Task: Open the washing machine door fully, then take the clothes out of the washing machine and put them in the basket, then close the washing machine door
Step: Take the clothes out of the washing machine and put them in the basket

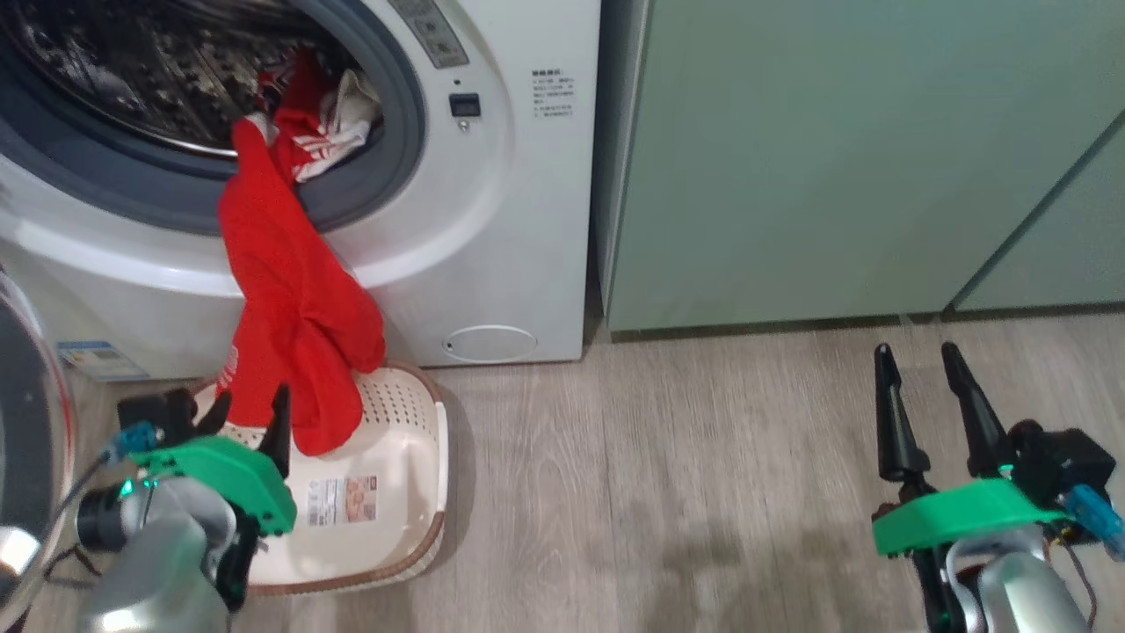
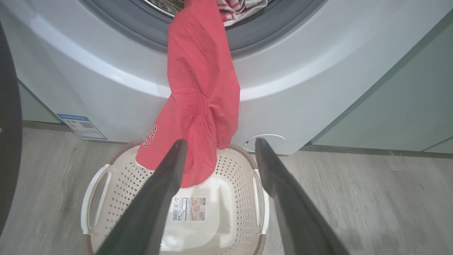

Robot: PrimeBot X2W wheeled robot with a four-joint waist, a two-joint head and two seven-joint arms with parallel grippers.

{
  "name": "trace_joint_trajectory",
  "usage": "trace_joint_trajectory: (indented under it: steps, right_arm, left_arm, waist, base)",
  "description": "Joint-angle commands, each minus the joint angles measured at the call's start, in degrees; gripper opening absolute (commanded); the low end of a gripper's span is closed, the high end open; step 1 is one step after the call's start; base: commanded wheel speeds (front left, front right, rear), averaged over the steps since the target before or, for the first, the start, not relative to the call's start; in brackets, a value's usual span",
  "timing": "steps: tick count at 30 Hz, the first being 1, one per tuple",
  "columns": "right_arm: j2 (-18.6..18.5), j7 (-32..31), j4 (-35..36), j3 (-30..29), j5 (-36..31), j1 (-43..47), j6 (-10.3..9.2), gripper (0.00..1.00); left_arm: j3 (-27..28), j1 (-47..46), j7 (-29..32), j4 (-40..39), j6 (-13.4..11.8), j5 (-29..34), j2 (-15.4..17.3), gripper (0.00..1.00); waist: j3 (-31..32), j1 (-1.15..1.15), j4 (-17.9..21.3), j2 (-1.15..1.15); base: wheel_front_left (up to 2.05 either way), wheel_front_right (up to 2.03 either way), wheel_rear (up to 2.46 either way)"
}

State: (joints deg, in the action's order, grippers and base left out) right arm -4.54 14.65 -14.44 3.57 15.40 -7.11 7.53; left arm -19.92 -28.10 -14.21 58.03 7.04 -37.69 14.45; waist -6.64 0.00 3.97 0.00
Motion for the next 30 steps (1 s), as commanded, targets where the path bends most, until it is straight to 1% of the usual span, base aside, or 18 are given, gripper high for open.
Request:
trace_joint_trajectory:
  steps: [1, 5, 10, 13, 15, 17, 19, 23, 25, 28, 30]
  right_arm:
    - [0.2, 0.3, 1.6, 1.2, 0.4, 0.1, -0.04, 1.00]
    - [0.4, 0.3, 1.6, 1.1, 0.5, 1.0, -0.04, 1.00]
    - [0.5, 0.3, 1.8, 0.8, 0.6, 1.7, -0.04, 1.00]
    - [0.5, 0.3, 2.0, 0.8, 0.5, 1.7, -0.04, 1.00]
    - [0.5, 0.3, 2.1, 1.0, 0.5, 1.5, -0.04, 1.00]
    - [0.5, 0.3, 2.1, 1.2, 0.5, 1.0, -0.04, 1.00]
    - [0.5, 0.3, 2.2, 1.6, 0.5, 0.4, -0.04, 1.00]
    - [0.4, 0.3, 2.6, 2.2, 0.6, -1.3, -0.04, 1.00]
    - [0.4, 0.3, 2.7, 2.3, 0.6, -2.2, -0.04, 1.00]
    - [0.4, 0.3, 2.9, 2.6, 0.7, -4.0, -0.04, 1.00]
    - [0.4, 0.3, 3.3, 2.9, 0.7, -5.5, -0.04, 1.00]
  left_arm:
    - [2.6, 0.4, -0.8, -2.1, -0.4, 1.0, 2.3, 1.00]
    - [6.1, 4.0, -0.8, -7.4, -0.9, 3.9, 1.9, 1.00]
    - [9.0, 7.3, -0.8, -12.3, -1.2, 7.1, 1.0, 1.00]
    - [9.6, 8.1, -0.8, -13.6, -1.1, 8.3, 0.2, 1.00]
    - [9.2, 7.5, -0.7, -12.9, -0.8, 8.3, -0.2, 1.00]
    - [8.3, 5.9, 1.3, -11.5, -0.5, 8.0, -0.4, 1.00]
    - [7.8, 3.4, 4.9, -10.0, -0.3, 7.2, -0.5, 1.00]
    - [7.5, -3.3, 10.5, -8.6, -0.1, 6.1, 0.1, 1.00]
    - [7.7, -7.3, 12.9, -7.8, -0.8, 6.1, 0.9, 1.00]
    - [8.1, -13.5, 15.6, -6.4, -2.4, 6.3, 2.4, 1.00]
    - [8.6, -17.6, 17.2, -5.4, -2.8, 6.1, 3.7, 1.00]
  waist:
    - [1.4, 0.00, -0.6, 0.00]
    - [2.7, 0.00, -1.0, 0.00]
    - [3.3, 0.00, -1.7, 0.00]
    - [3.0, 0.00, -2.0, 0.00]
    - [2.5, 0.00, -2.1, 0.00]
    - [1.6, 0.00, -2.0, 0.00]
    - [0.5, 0.00, -1.7, 0.00]
    - [-2.7, 0.00, -0.5, 0.00]
    - [-4.6, 0.00, 0.2, 0.00]
    - [-8.0, 0.00, 1.4, 0.00]
    - [-10.7, 0.00, 2.4, 0.00]
  base:
    - [0.00, 0.00, 0.00]
    - [0.00, 0.00, 0.00]
    - [0.00, 0.00, 0.00]
    - [0.00, 0.00, 0.00]
    - [0.00, 0.00, 0.00]
    - [0.00, 0.00, 0.00]
    - [0.00, 0.00, 0.00]
    - [0.00, 0.00, 0.00]
    - [0.00, 0.00, 0.00]
    - [0.00, 0.00, 0.00]
    - [0.00, 0.00, 0.00]
